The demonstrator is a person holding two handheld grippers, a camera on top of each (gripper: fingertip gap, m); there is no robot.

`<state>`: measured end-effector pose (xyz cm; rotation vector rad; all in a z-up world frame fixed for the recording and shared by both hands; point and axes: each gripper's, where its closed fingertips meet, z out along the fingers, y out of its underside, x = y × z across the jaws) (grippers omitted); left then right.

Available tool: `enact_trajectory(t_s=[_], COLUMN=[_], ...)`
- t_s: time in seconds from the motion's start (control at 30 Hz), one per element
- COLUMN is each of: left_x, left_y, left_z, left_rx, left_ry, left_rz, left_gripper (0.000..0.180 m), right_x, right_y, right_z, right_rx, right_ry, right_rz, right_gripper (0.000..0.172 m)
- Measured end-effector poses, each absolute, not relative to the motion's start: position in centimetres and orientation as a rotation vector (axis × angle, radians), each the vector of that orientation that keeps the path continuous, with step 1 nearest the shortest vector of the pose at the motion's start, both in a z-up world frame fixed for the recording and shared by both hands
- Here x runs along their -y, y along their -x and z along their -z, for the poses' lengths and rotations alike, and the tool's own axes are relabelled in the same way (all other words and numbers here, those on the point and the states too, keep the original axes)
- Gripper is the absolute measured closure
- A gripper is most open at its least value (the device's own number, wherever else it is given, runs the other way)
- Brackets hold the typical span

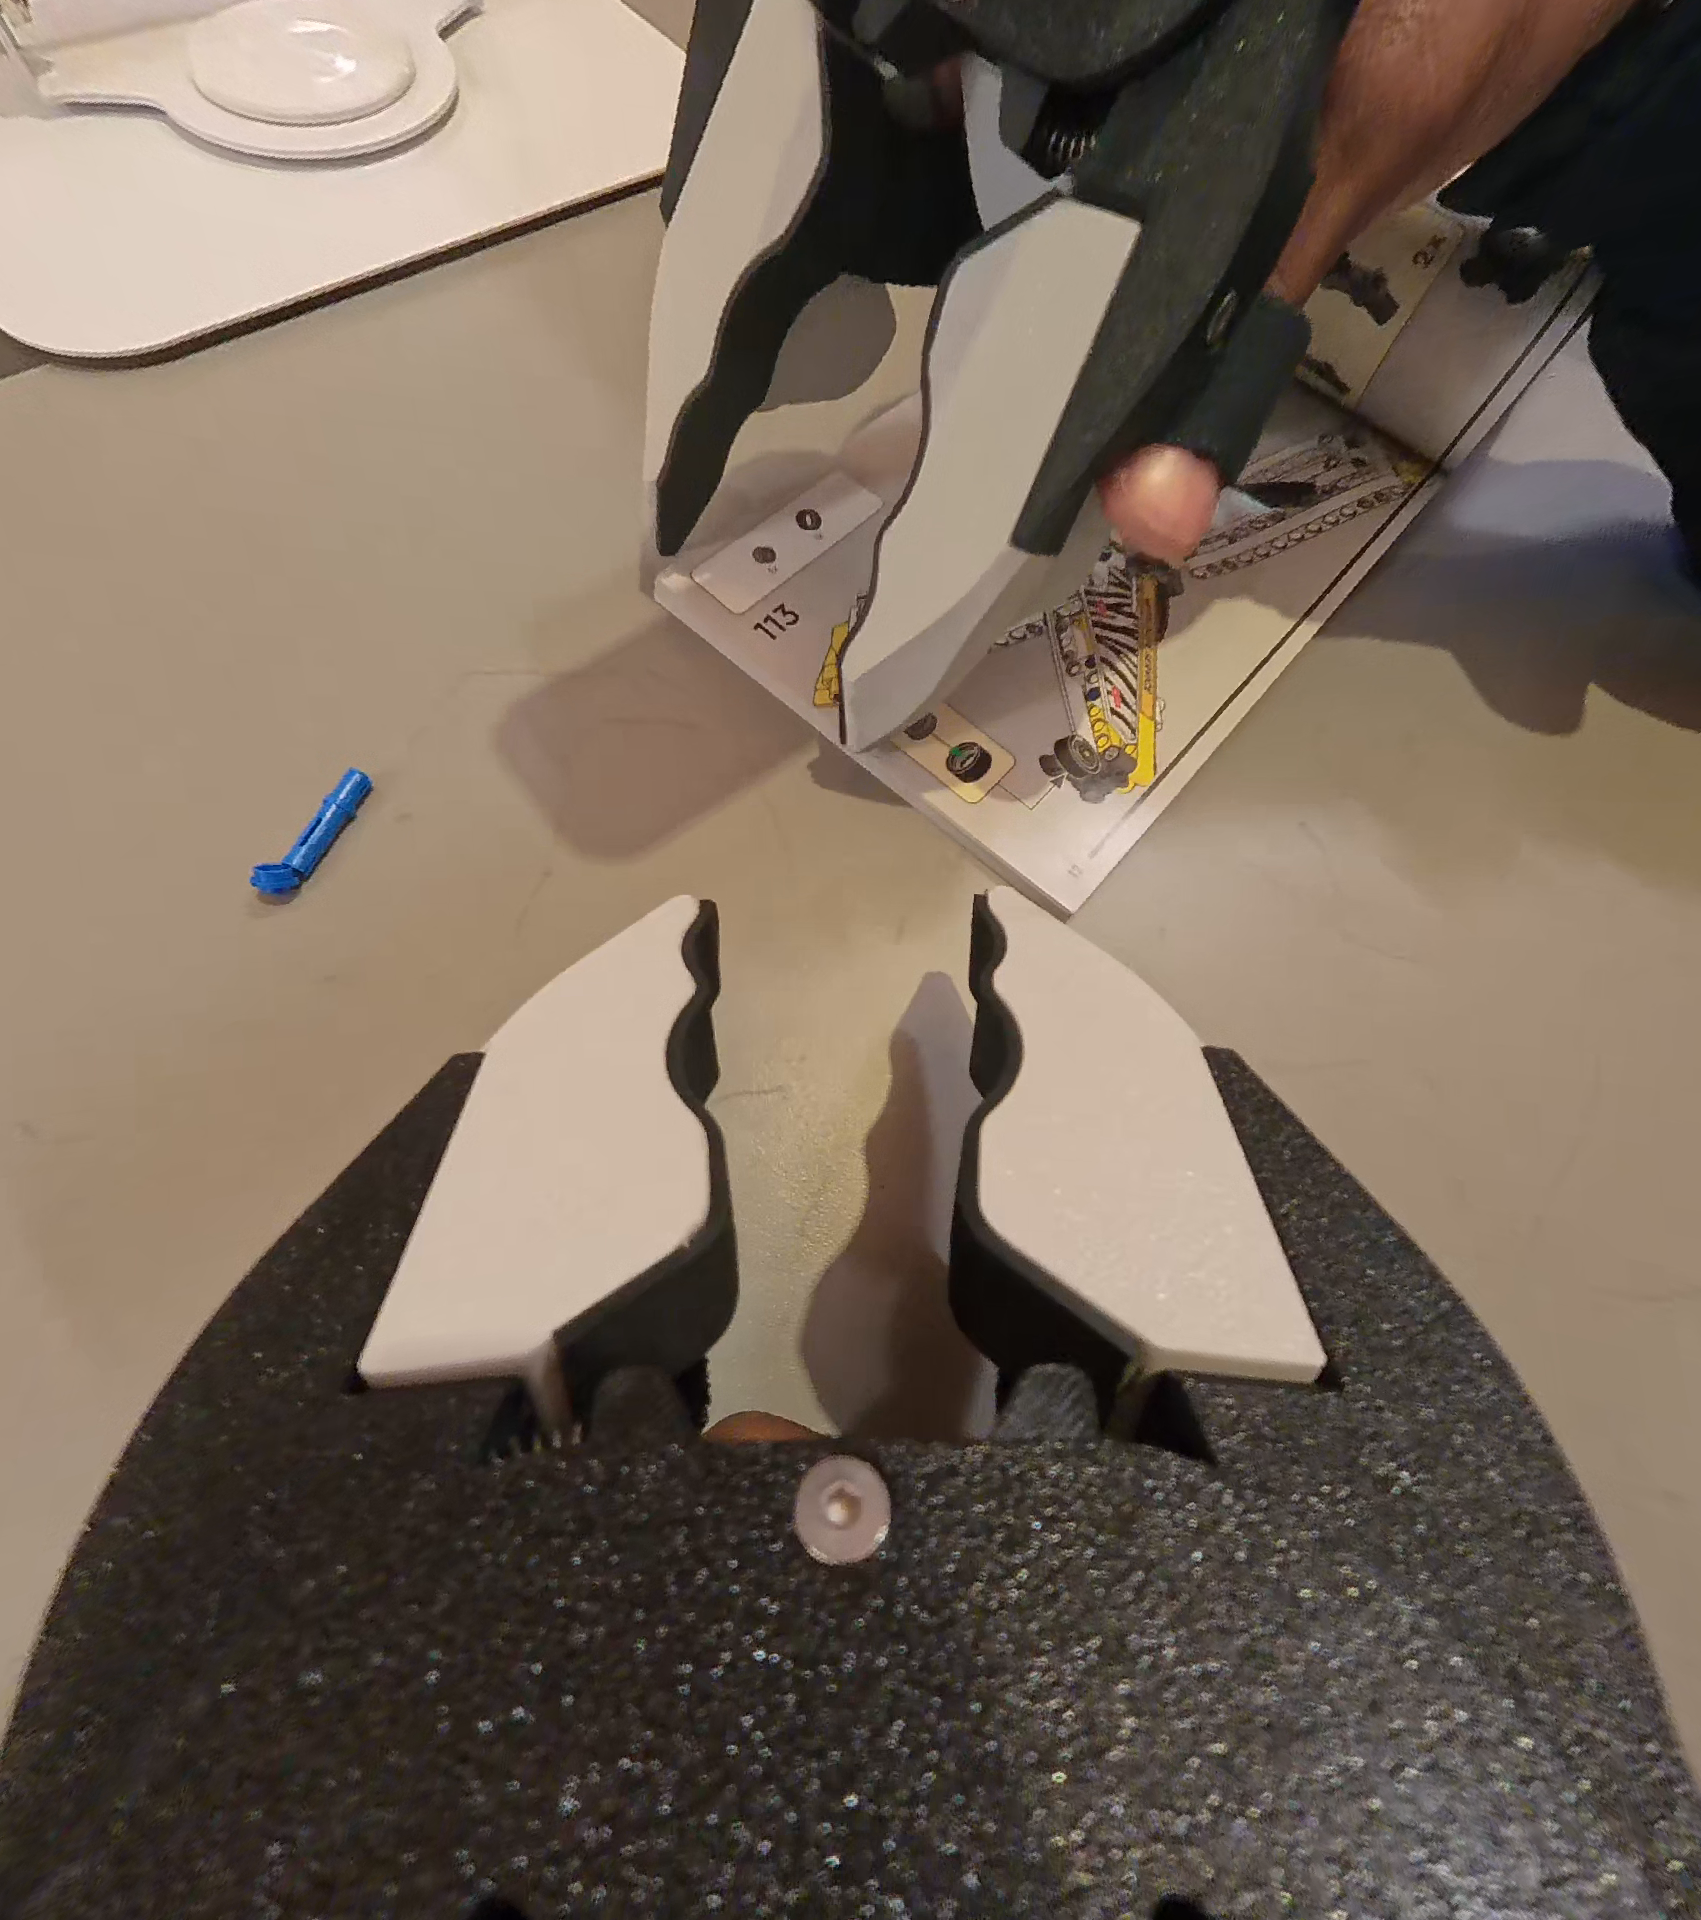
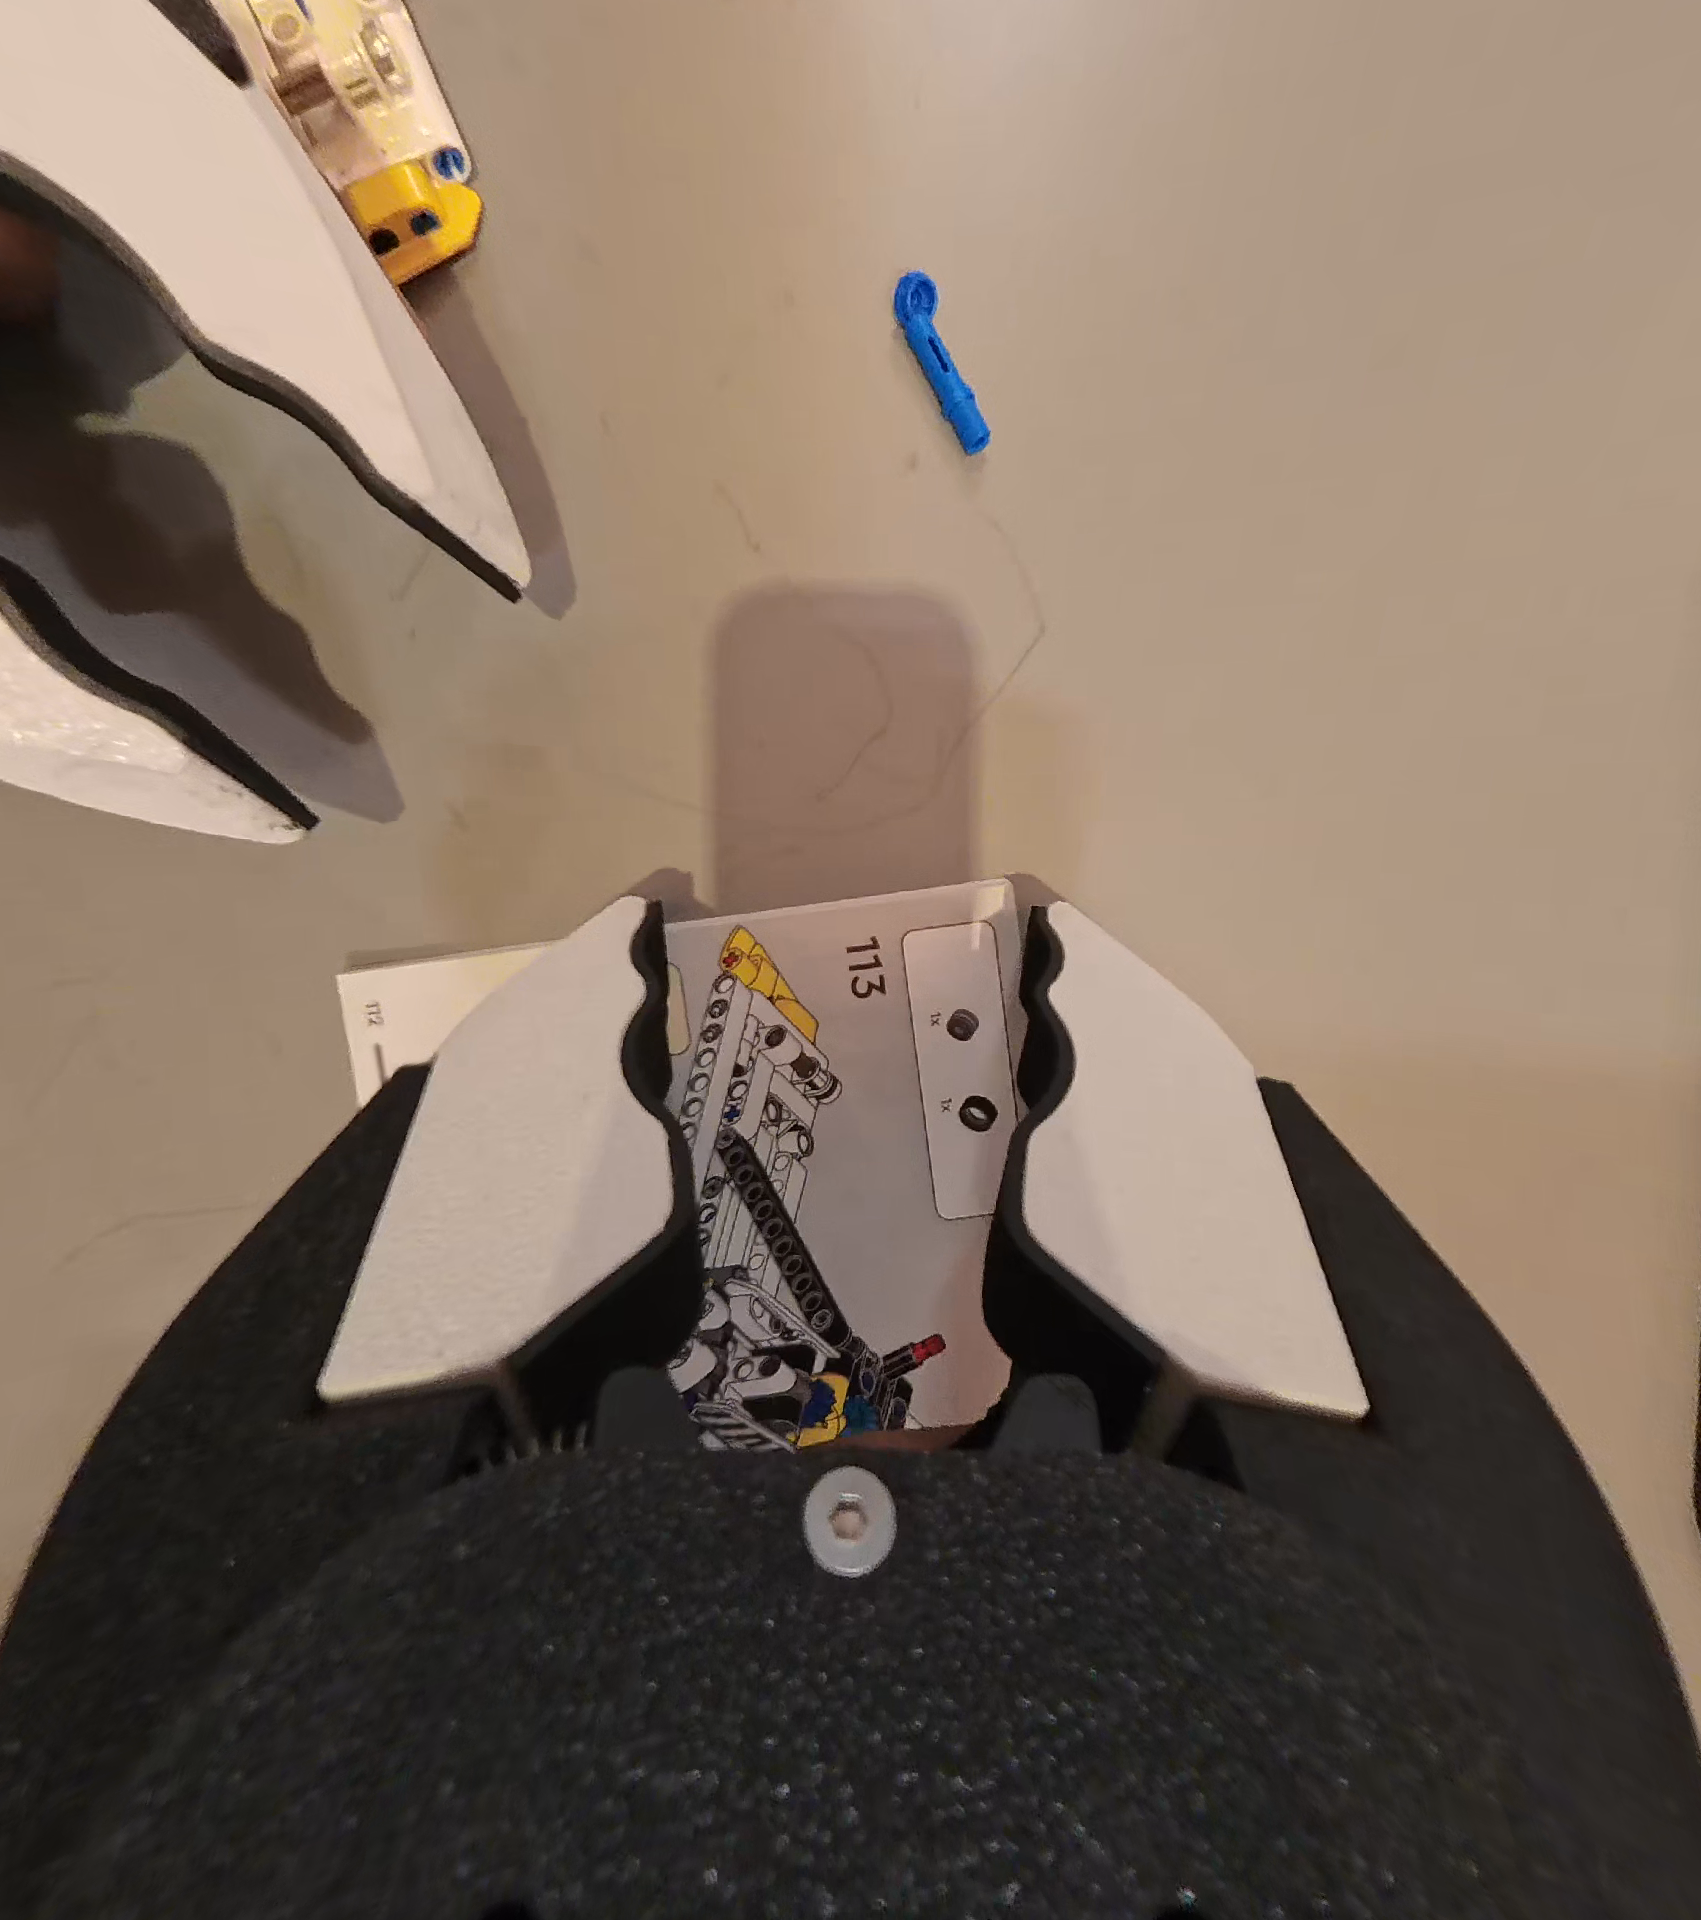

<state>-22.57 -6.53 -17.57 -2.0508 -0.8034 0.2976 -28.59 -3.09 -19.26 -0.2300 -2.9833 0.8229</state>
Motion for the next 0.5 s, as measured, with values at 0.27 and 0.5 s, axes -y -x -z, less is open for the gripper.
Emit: enact_trajectory(t_s=[0.27, 0.5], left_x=[6.56, 6.58], left_y=[22.62, 22.63], left_z=[17.58, 17.56], left_rx=[0.808, 0.810], left_ry=[2.048, 2.046], left_rz=[-0.296, -0.296], left_gripper=[0.134, 0.134], right_x=[3.10, 3.16], right_y=[28.76, 28.61], right_z=[19.33, 19.29], right_rx=[2.977, 2.977], right_ry=[0.240, 0.224], right_rz=[-0.823, -0.819], right_gripper=[0.107, 0.107])
